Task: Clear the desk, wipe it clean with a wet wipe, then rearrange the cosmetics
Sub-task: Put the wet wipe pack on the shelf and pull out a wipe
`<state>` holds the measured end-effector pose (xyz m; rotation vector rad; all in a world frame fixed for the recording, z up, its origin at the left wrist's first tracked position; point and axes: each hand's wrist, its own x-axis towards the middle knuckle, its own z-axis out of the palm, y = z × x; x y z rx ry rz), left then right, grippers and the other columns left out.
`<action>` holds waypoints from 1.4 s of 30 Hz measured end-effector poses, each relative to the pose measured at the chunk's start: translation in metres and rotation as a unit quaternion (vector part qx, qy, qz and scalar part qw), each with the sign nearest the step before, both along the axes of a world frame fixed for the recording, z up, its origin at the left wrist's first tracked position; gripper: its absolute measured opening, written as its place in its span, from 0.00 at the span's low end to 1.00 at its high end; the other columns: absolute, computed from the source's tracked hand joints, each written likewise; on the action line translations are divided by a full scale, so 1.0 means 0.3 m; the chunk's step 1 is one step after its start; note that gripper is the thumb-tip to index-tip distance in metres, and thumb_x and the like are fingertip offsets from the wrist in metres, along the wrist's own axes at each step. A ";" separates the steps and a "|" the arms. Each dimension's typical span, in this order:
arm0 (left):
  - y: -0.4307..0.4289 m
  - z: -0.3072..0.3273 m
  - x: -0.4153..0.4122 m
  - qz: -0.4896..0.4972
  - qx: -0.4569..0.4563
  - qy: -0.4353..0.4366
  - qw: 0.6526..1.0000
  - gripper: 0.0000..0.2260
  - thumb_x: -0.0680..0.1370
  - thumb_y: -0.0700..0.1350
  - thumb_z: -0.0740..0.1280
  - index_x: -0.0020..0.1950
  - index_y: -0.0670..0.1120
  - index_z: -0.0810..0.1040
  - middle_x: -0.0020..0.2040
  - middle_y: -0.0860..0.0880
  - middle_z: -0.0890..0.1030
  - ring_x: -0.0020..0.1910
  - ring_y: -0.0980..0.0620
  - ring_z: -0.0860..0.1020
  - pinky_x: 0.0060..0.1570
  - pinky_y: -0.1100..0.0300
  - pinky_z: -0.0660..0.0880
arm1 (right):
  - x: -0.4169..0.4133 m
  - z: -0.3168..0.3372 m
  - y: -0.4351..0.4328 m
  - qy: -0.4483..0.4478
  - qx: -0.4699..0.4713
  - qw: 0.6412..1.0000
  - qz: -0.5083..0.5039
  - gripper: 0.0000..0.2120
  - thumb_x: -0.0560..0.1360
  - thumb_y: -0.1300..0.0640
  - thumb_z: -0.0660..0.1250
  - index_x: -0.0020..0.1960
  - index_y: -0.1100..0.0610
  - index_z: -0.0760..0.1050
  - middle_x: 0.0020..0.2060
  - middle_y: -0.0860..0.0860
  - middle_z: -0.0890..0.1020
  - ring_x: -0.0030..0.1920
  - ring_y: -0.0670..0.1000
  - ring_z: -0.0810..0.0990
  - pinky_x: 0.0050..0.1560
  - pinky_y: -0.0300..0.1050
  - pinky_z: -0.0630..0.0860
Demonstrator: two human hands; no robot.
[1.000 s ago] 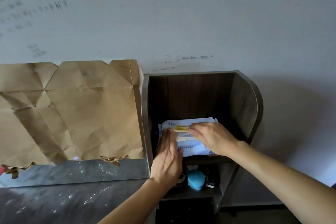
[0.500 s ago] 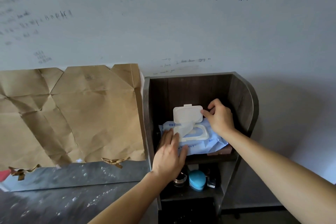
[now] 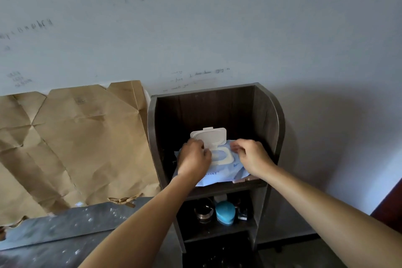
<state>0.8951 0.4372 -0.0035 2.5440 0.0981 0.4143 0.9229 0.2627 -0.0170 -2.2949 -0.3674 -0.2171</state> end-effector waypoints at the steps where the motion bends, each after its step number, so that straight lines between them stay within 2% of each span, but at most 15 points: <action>1: 0.013 -0.003 0.000 0.012 -0.034 0.000 0.999 0.09 0.76 0.45 0.63 0.39 0.41 0.74 0.43 0.42 0.78 0.43 0.42 0.78 0.38 0.54 0.73 | -0.003 0.000 -0.002 -0.003 -0.008 1.000 0.004 0.12 0.77 0.66 0.60 0.55 0.60 0.80 0.52 0.54 0.83 0.54 0.52 0.80 0.57 0.43 0.75; 2: 0.030 -0.010 -0.005 0.023 -0.070 0.000 0.997 0.09 0.76 0.44 0.63 0.37 0.41 0.73 0.40 0.42 0.77 0.40 0.42 0.77 0.35 0.56 0.70 | -0.002 -0.002 -0.003 -0.006 -0.020 1.000 0.008 0.12 0.77 0.65 0.61 0.55 0.60 0.81 0.52 0.53 0.83 0.53 0.52 0.80 0.55 0.41 0.74; 4: 0.059 -0.029 -0.027 0.035 -0.121 -0.006 0.992 0.08 0.77 0.43 0.63 0.38 0.44 0.73 0.39 0.44 0.76 0.40 0.43 0.77 0.36 0.60 0.67 | 0.001 -0.002 0.001 -0.020 -0.043 0.999 0.013 0.10 0.77 0.63 0.63 0.54 0.59 0.81 0.51 0.53 0.83 0.51 0.52 0.80 0.52 0.42 0.75; 8: 0.065 -0.075 -0.061 0.026 -0.111 -0.022 0.993 0.08 0.79 0.42 0.61 0.53 0.42 0.77 0.51 0.45 0.78 0.49 0.46 0.76 0.49 0.57 0.72 | 0.012 0.037 0.042 -0.122 -0.114 0.986 0.023 0.08 0.75 0.59 0.67 0.52 0.55 0.82 0.48 0.49 0.82 0.49 0.50 0.78 0.46 0.46 0.76; 13: 0.058 -0.085 -0.072 0.036 -0.116 -0.043 0.992 0.09 0.80 0.42 0.60 0.53 0.40 0.77 0.54 0.44 0.78 0.53 0.45 0.75 0.54 0.55 0.72 | 0.036 0.121 0.126 0.010 -0.211 0.972 0.107 0.09 0.73 0.50 0.69 0.51 0.50 0.82 0.48 0.47 0.83 0.47 0.49 0.80 0.47 0.46 0.78; 18: 0.060 -0.074 -0.082 0.035 -0.121 -0.056 0.990 0.09 0.80 0.41 0.59 0.55 0.41 0.77 0.55 0.45 0.78 0.54 0.47 0.76 0.51 0.63 0.68 | 0.042 0.111 0.153 -0.023 -0.255 0.961 0.106 0.06 0.74 0.52 0.67 0.45 0.50 0.82 0.42 0.45 0.83 0.41 0.48 0.79 0.39 0.43 0.75; 22: 0.066 -0.080 -0.080 0.040 -0.126 -0.066 0.989 0.10 0.80 0.41 0.59 0.56 0.41 0.77 0.55 0.45 0.78 0.54 0.47 0.76 0.49 0.66 0.65 | 0.054 0.082 0.151 -0.016 -0.263 0.959 0.105 0.06 0.76 0.53 0.62 0.45 0.48 0.78 0.45 0.45 0.81 0.43 0.49 0.79 0.41 0.46 0.75; 24: 0.067 -0.080 -0.076 0.042 -0.136 -0.060 0.988 0.10 0.80 0.41 0.59 0.56 0.41 0.77 0.55 0.45 0.78 0.54 0.47 0.76 0.51 0.64 0.67 | 0.065 0.073 0.145 0.009 -0.206 0.974 0.093 0.05 0.78 0.55 0.62 0.46 0.50 0.77 0.45 0.46 0.80 0.45 0.49 0.79 0.45 0.48 0.77; 28: 0.072 -0.082 -0.057 0.051 -0.159 -0.035 0.985 0.09 0.80 0.43 0.59 0.54 0.40 0.76 0.54 0.43 0.78 0.55 0.44 0.75 0.56 0.54 0.72 | 0.069 0.091 0.119 0.061 0.038 0.996 0.047 0.06 0.80 0.58 0.59 0.49 0.55 0.75 0.44 0.51 0.78 0.44 0.48 0.77 0.42 0.40 0.73; 31: 0.078 -0.084 -0.048 0.044 -0.175 -0.025 0.983 0.10 0.80 0.44 0.59 0.54 0.40 0.76 0.54 0.43 0.78 0.54 0.44 0.75 0.56 0.51 0.72 | 0.063 0.138 0.096 0.100 0.252 0.963 -0.002 0.07 0.81 0.57 0.58 0.49 0.56 0.74 0.46 0.57 0.80 0.47 0.54 0.80 0.47 0.51 0.79; 32: 0.080 -0.084 -0.048 0.039 -0.181 -0.028 0.982 0.09 0.80 0.44 0.59 0.53 0.41 0.76 0.53 0.44 0.77 0.54 0.44 0.75 0.54 0.52 0.72 | 0.063 0.155 0.087 0.102 0.301 0.948 -0.019 0.07 0.81 0.57 0.58 0.49 0.56 0.74 0.47 0.57 0.80 0.48 0.55 0.80 0.48 0.51 0.79; 35: 0.078 -0.073 -0.059 0.011 -0.179 -0.054 0.982 0.07 0.80 0.44 0.60 0.46 0.42 0.74 0.47 0.45 0.76 0.49 0.45 0.75 0.45 0.58 0.69 | 0.051 0.181 0.058 0.104 0.367 0.921 -0.073 0.07 0.81 0.57 0.58 0.50 0.55 0.74 0.47 0.55 0.80 0.47 0.54 0.80 0.45 0.47 0.78; 38: 0.078 -0.072 -0.069 -0.090 -0.064 -0.086 0.990 0.13 0.80 0.47 0.58 0.55 0.43 0.78 0.53 0.46 0.78 0.54 0.48 0.73 0.53 0.58 0.68 | 0.022 0.170 0.038 0.120 0.388 0.908 -0.102 0.09 0.80 0.60 0.57 0.45 0.53 0.75 0.45 0.56 0.79 0.43 0.54 0.77 0.43 0.50 0.76; 40: 0.074 -0.090 -0.070 -0.166 0.051 -0.070 0.982 0.20 0.78 0.53 0.53 0.60 0.47 0.78 0.58 0.48 0.78 0.60 0.47 0.70 0.61 0.54 0.67 | -0.005 0.156 0.039 0.145 0.410 0.893 -0.121 0.10 0.79 0.62 0.58 0.43 0.54 0.75 0.42 0.55 0.79 0.41 0.54 0.77 0.40 0.48 0.75; 42: 0.065 -0.112 -0.073 -0.189 0.131 -0.033 0.973 0.24 0.77 0.57 0.48 0.66 0.52 0.74 0.66 0.50 0.74 0.67 0.48 0.65 0.67 0.50 0.62 | -0.033 0.145 0.045 0.179 0.439 0.870 -0.136 0.10 0.78 0.62 0.59 0.42 0.54 0.76 0.41 0.56 0.80 0.38 0.55 0.77 0.38 0.47 0.74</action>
